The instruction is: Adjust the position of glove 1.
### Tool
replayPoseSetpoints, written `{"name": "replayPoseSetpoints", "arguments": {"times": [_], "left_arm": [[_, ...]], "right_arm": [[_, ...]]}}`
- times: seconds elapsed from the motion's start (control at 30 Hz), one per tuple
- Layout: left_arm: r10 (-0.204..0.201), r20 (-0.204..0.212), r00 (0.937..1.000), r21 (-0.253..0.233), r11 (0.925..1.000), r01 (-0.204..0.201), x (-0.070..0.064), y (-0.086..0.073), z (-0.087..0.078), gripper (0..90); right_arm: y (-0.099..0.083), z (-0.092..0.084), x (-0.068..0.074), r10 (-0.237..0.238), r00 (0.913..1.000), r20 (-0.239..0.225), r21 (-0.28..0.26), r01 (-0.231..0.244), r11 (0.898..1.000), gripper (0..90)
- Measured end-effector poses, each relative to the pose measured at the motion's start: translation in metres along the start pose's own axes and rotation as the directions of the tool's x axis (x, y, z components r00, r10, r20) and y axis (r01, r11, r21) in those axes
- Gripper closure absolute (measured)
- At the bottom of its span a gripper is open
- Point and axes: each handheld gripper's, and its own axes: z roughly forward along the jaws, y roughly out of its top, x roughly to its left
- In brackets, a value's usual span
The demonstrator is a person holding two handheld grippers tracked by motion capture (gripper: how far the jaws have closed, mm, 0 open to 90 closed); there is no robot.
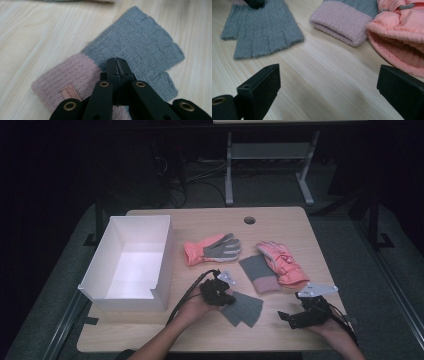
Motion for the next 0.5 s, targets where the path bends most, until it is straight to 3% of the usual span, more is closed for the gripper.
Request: {"name": "replayPoseSetpoints", "arguments": {"times": [0.07,0.2,0.3,0.33,0.37,0.4,0.43,0.47,0.5], "left_arm": [[0.006,0.0,1.0,-0.002,1.0,-0.006,-0.002,0.001,0.0,89.7],[0.006,-0.007,1.0,-0.02,0.9998,-0.006,0.001,0.004,-0.006,89.8],[0.008,-0.024,0.9997,-0.038,0.9992,-0.009,0.008,0.007,-0.011,89.8],[-0.002,-0.039,0.9992,-0.054,0.9985,0.0,0.013,0.009,-0.015,89.7],[-0.002,-0.039,0.9992,-0.054,0.9985,0.0,0.013,0.009,-0.015,89.8],[0.001,-0.054,0.9985,-0.059,0.9982,-0.004,0.019,0.011,-0.019,89.7],[0.001,-0.054,0.9985,-0.059,0.9982,-0.004,0.019,0.011,-0.019,89.7],[-0.009,-0.059,0.9982,-0.071,0.9974,0.005,0.021,0.012,-0.02,89.7],[-0.022,-0.061,0.9979,-0.085,0.9962,0.017,0.023,0.012,-0.02,89.8]], "right_arm": [[0.0,0.0,0.0,0.006,1.0,-0.007,0.004,-0.006,1.0,4.6],[0.004,-0.005,0.005,-0.034,0.9984,-0.044,-0.009,0.034,0.999,3.1],[0.008,-0.007,0.012,-0.053,0.9967,-0.061,-0.024,0.052,0.998,10.6],[0.009,-0.006,0.018,-0.078,0.994,-0.077,-0.031,0.076,0.997,17.8],[0.009,-0.006,0.018,-0.078,0.994,-0.077,-0.031,0.076,0.997,17.8],[0.01,-0.005,0.025,-0.093,0.9897,-0.109,-0.033,0.09,0.995,32.3],[0.011,-0.003,0.028,-0.107,0.9864,-0.125,-0.028,0.104,0.994,38.5],[0.011,-0.003,0.028,-0.107,0.9864,-0.125,-0.028,0.104,0.994,38.5],[0.012,-0.002,0.032,-0.12,0.9828,-0.14,-0.023,0.118,0.993,45.0]]}}
